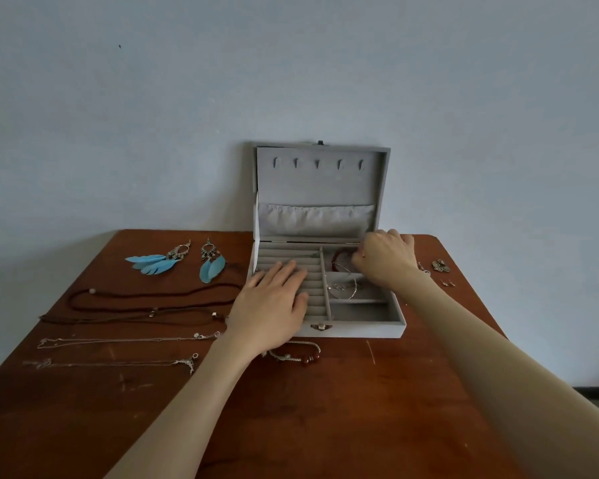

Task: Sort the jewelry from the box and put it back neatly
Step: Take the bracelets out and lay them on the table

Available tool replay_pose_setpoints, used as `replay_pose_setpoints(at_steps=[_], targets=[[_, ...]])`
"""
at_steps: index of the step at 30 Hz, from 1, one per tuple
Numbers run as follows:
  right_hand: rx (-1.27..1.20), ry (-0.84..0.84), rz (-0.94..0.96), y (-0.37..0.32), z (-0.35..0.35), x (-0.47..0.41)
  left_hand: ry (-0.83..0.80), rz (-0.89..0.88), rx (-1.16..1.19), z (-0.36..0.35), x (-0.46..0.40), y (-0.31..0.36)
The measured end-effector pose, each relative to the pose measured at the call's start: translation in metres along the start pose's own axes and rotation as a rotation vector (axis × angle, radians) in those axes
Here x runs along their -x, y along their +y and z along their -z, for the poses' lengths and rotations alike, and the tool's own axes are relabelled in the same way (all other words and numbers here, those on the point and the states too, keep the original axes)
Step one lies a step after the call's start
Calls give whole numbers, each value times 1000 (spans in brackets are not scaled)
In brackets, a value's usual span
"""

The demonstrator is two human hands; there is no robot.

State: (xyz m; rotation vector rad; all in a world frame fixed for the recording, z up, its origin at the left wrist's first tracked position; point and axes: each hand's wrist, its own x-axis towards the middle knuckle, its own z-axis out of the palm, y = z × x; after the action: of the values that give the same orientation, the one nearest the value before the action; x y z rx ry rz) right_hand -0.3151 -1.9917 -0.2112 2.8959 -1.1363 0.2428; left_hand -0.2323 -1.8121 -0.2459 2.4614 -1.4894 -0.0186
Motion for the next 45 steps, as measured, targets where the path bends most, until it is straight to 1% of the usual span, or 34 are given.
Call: replay_pose_setpoints(at_steps=[2,4,5,6,8,11,13,14,16,17,22,25,28,31,33,36,39,43,45], targets=[[-202,52,-36,6,4,5,49,9,138,4,0,1],[-460,40,-32,9,11,11,146,50,374,12,-1,6],[-540,29,-2,8,17,14,187,73,494,17,-3,10],[-579,23,41,6,24,18,214,85,581,22,-6,15],[-618,23,128,-1,39,24,243,84,679,35,-14,28],[-727,60,192,-11,62,35,236,99,768,52,-24,45],[-853,79,208,-16,73,45,198,106,818,59,-24,49],[-911,81,208,-16,76,49,172,98,888,61,-20,49],[-1013,55,182,-14,78,58,123,101,1024,63,-5,46],[-1049,21,160,-12,77,63,115,109,1049,62,4,43],[-1151,-295,29,-9,57,97,98,198,1044,57,52,28],[-1206,-374,-20,-18,40,124,73,304,1027,53,79,19],[-1170,-414,-39,-28,21,148,-8,366,965,48,100,10],[-980,-374,-22,-36,9,160,-24,382,853,39,112,4],[-845,-300,8,-41,6,163,20,377,741,33,115,3],[-717,-185,53,-47,5,164,113,343,571,27,115,7],[-666,-151,53,-52,4,164,179,337,457,23,113,10],[-612,-123,61,-53,1,163,188,309,418,19,110,7],[-625,-87,65,-50,3,161,210,272,406,20,107,6]])
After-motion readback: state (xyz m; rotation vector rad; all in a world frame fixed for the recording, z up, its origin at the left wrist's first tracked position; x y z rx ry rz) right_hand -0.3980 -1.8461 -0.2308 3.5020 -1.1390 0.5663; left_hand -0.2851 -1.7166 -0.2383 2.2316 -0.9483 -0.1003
